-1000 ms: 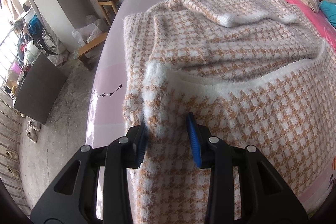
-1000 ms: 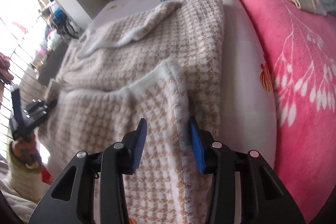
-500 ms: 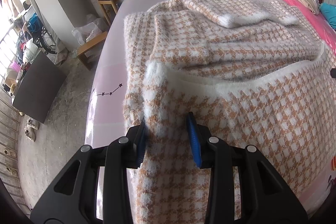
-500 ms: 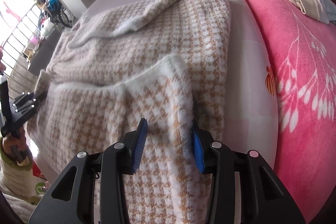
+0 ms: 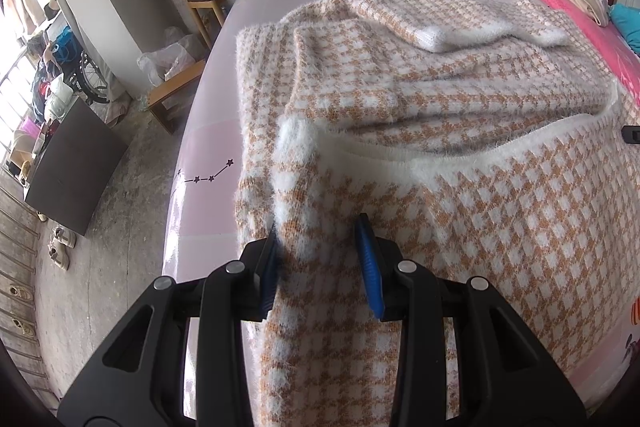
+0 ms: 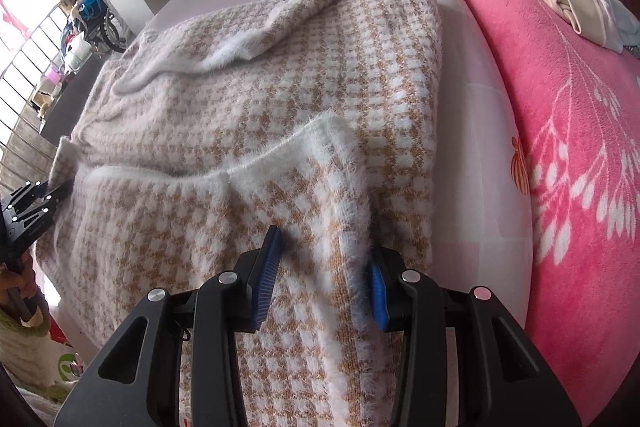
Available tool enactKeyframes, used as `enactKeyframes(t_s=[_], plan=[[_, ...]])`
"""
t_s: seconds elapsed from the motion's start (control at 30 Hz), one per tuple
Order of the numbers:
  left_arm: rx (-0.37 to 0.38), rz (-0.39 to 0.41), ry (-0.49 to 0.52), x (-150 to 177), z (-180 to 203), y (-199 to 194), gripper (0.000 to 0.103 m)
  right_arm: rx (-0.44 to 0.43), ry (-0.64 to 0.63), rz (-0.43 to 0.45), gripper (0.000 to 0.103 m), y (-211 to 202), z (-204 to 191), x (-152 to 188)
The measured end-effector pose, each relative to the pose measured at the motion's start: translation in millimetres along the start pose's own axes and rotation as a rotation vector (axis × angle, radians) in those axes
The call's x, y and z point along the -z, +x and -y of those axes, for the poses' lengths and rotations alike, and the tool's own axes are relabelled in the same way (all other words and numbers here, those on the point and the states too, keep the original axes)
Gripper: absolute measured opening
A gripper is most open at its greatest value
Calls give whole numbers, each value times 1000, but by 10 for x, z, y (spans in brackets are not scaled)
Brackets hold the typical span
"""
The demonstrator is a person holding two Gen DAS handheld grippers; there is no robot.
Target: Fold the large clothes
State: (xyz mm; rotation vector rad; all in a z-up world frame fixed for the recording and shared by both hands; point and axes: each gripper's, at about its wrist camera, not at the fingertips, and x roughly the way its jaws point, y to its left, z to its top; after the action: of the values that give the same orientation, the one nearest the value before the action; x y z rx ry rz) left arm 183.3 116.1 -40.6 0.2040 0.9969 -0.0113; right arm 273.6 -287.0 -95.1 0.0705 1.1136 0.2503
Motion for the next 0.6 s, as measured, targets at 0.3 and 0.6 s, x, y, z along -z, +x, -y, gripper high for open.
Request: enactKeyframes(t_s=[0.3,0.6], plan=[[0,0,0,3,0,1,34,54,-47,13,34,-2,-125,20],[0,-1,1,5,-3,-2,34,94,-76,20,32,-14,-162,23]])
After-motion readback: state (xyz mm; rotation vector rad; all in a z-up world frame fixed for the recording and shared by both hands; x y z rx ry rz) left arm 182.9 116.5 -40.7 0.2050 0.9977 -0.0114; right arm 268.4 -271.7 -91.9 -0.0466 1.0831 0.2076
